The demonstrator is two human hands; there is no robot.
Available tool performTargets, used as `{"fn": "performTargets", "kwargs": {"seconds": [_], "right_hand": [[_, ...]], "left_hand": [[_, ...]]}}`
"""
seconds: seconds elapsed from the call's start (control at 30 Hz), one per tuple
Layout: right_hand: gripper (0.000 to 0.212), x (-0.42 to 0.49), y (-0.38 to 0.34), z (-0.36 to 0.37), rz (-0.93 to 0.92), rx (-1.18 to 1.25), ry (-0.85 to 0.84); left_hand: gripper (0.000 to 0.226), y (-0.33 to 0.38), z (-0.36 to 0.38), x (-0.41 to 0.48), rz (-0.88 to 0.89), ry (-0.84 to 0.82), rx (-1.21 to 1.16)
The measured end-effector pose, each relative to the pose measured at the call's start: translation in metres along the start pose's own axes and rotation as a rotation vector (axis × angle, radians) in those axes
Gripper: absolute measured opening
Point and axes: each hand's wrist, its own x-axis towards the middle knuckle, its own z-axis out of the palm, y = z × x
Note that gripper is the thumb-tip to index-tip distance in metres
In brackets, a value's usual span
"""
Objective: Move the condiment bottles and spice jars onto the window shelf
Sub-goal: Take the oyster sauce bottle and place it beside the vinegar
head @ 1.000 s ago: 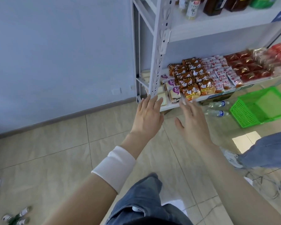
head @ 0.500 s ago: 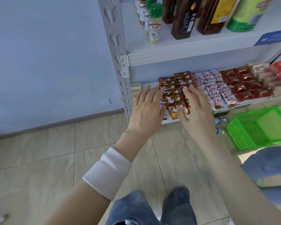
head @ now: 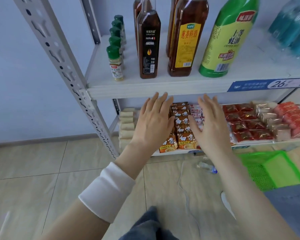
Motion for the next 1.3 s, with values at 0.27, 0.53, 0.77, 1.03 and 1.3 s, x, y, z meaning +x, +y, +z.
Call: {"fn": "performTargets", "kwargs": {"seconds": [0.27,0.53,0.77,1.03,1.3], "right_hand": [[0.056,0.075,0.067,-0.026,0.104,0.027,0.066],[0.08,0.152,0.129,-0.056,0.274,0.395,0.04],[0.105,0.239,0.164,-0.058,0.137,0.696,-0.081],[0.108,0.288,0.166,-0.051,-0.011,0.96,-0.278],[0.065,0.288,0.167,-0.041,-0.023,1.101,-0.213]], "left_hand": [[0.046,0.032,0.043,0.084,0.036,0.091,-0.126],[0.072,0.065,0.09,0.151,-0.089,-0.05,-0.364],[0.109,0.081,0.124,0.193,-0.283,-0.008,-0.447],[0.118,0.08,0.142,0.224,-0.5,0.034,-0.666],[0.104,0.085,0.14,0.225,-0.552,0.062,-0.706]]}}
